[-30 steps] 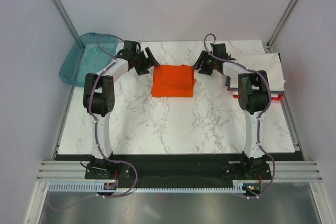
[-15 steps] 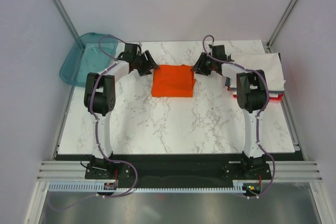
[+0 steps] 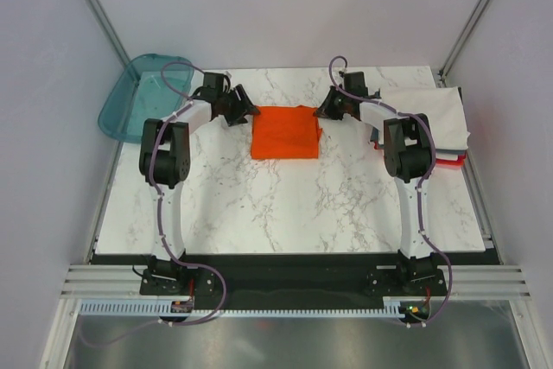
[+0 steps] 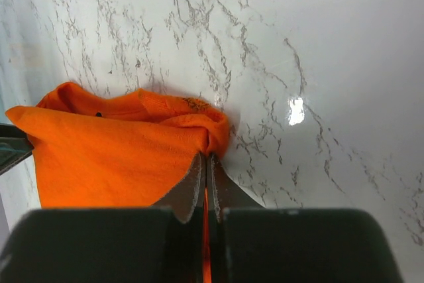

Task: Fold and stack the t-shirts
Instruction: Neatly place the folded tshirt to the corner

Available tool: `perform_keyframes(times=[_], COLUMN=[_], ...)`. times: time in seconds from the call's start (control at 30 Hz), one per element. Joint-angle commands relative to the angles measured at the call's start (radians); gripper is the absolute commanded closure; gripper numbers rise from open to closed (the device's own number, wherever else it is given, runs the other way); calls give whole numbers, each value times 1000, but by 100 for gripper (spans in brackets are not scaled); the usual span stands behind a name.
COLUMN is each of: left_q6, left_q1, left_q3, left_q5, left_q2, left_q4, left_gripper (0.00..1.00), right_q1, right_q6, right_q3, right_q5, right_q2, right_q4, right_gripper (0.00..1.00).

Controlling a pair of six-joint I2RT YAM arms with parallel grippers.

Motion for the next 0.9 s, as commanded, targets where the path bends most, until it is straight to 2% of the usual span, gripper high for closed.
perform_keyframes(times=[0.0,0.13,0.2,0.53,0.6,0.63,0.67,0.73,0.87], left_q6=[42,29,16,-62,-76,-79,-82,-80,-79], left_q1=[5,5,5,-14,-20,-27,-32,-41,-44], left_q3=[46,82,96,154,161,162,162,158,78], left_q5=[24,35,31,19,9,4,-4,-24,-70], left_q2=[37,76,90,156,162,162,156,142,36], left_q4=[24,26,20,14,14,18,24,33,90], left_gripper=[35,40,49,60,67,74,87,98,98], right_q1=[5,3,5,6,9,12,14,18,20], right_q6=[-29,-30,-32,-17,-12,-11,-9,-7,-12], right_q3=[31,40,43,73,83,97,106,138,132], right_q5=[54,45,45,13,13,11,8,1,0], right_q2=[40,48,51,68,66,66,66,59,-15], right_q4=[-52,-52,-53,-52,-52,-53,-56,-78,-89], right_gripper=[100,100,100,100,100,100,100,100,100])
